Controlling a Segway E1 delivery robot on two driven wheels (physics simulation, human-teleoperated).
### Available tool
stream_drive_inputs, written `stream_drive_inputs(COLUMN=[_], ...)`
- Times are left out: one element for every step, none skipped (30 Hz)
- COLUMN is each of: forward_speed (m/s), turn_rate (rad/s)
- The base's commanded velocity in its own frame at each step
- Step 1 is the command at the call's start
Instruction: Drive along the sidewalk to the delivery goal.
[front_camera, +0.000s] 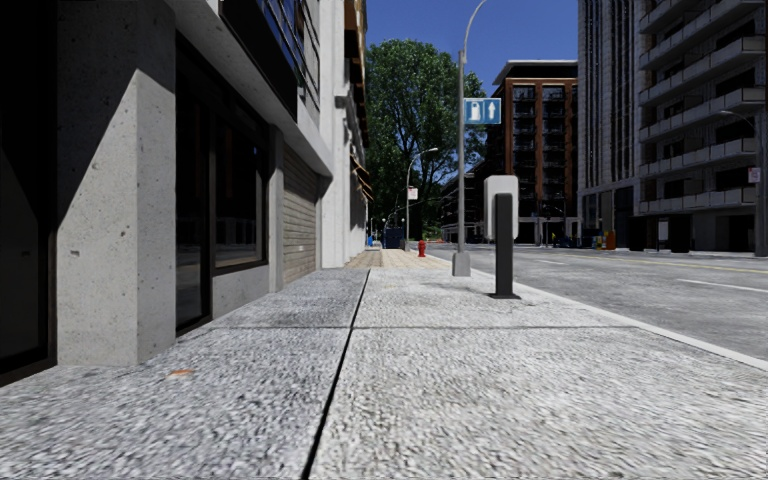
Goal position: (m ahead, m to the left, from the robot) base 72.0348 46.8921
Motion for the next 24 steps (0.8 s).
stream_drive_inputs(forward_speed=[2.0, 2.0, 2.0, 2.0, 2.0, 2.0, 2.0, 2.0, 2.0, 2.0, 2.0, 2.0, 2.0, 2.0, 2.0, 2.0, 2.0, 2.0, 2.0, 2.0, 2.0, 2.0, 2.0, 2.0], turn_rate=[0.0, 0.0, 0.0, 0.0, 0.0, 0.0, 0.0, 0.0, 0.0, 0.0, 0.0, 0.0, 0.0, 0.0, 0.0, 0.0, 0.0, 0.0, 0.0, 0.0, 0.0, 0.0, 0.0, 0.0])
